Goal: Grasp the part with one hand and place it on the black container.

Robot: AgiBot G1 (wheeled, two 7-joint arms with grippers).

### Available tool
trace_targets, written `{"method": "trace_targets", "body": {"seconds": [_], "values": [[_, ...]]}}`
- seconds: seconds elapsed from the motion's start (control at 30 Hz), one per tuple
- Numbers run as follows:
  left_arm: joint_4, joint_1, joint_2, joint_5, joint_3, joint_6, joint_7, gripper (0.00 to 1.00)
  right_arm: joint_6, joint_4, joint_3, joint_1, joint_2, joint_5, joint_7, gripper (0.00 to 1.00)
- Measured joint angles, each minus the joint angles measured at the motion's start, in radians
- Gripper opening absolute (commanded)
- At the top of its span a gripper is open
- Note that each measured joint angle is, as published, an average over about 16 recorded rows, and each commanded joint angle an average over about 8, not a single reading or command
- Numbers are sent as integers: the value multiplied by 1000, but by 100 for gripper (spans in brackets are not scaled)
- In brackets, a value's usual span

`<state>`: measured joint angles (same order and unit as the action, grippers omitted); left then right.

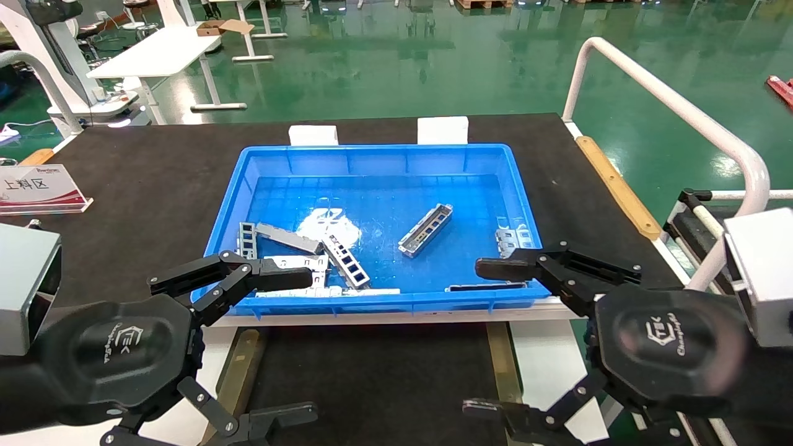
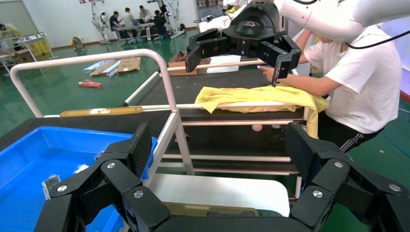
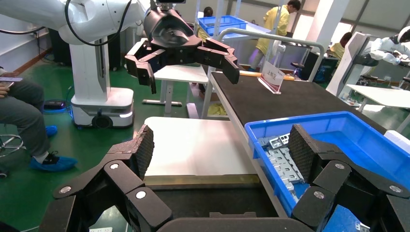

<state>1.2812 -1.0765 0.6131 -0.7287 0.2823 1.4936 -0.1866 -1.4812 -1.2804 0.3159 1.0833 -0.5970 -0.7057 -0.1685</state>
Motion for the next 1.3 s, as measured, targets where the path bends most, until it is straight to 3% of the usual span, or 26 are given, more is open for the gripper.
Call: {"method": "trace_targets", "body": {"seconds": [1.3], "values": [[0,-1,0,-1,0,-1,1,100,0,0,0,0,0,0,0,100]]}}
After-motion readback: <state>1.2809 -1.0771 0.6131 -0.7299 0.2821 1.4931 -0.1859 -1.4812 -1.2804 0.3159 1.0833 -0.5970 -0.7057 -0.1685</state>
